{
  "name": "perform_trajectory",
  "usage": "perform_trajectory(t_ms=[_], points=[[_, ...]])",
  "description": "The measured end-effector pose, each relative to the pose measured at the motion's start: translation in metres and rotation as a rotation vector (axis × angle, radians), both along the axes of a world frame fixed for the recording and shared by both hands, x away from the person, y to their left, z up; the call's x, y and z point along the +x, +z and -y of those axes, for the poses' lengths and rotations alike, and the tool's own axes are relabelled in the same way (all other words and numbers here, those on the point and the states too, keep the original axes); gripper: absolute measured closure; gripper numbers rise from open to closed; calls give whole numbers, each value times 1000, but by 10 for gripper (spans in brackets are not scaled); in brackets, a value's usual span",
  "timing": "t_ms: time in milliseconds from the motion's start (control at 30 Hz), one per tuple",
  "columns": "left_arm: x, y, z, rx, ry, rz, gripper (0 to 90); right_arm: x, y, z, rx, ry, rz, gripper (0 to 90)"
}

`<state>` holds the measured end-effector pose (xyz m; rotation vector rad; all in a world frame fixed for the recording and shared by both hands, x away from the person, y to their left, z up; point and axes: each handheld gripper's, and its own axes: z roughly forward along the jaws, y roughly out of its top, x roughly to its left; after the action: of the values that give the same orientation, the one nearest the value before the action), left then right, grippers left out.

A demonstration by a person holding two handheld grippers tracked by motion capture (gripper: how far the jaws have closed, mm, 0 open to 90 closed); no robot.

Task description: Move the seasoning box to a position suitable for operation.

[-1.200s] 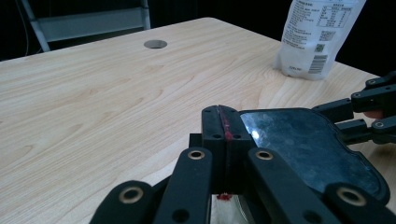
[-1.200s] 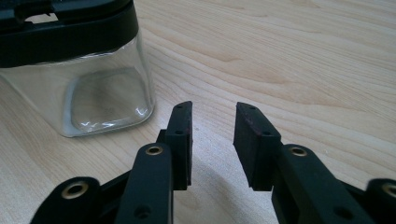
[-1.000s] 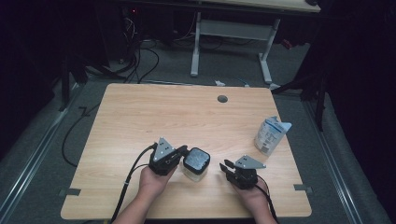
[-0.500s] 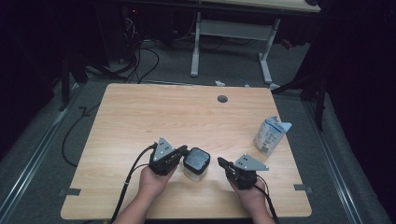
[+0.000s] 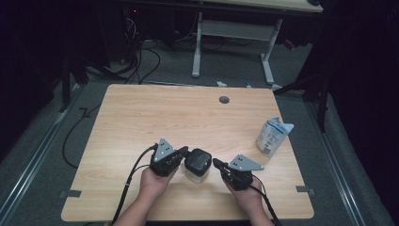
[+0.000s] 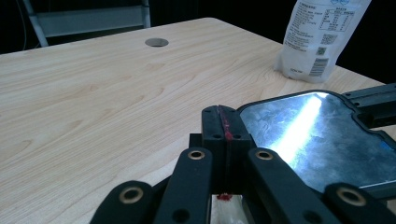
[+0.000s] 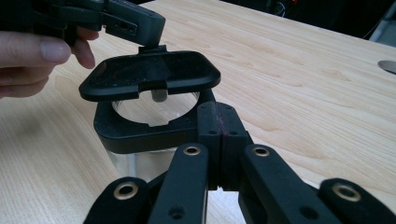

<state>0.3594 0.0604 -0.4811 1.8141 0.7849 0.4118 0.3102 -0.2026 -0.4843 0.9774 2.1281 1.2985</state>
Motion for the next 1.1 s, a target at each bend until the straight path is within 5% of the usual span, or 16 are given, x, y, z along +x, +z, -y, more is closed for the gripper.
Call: perform_trajectory(t_ms=[333,667,1100], points=[[-3,2,-1,-4,1,-13,900,0,3,-6,13,24,2,899],[-42,-9,-23,-31,-3,-19,900,0,7,-8,35,37,12,898],[-55,-11,-8,-45,-49,-21,900,2,21,-9,45,37,50,898]])
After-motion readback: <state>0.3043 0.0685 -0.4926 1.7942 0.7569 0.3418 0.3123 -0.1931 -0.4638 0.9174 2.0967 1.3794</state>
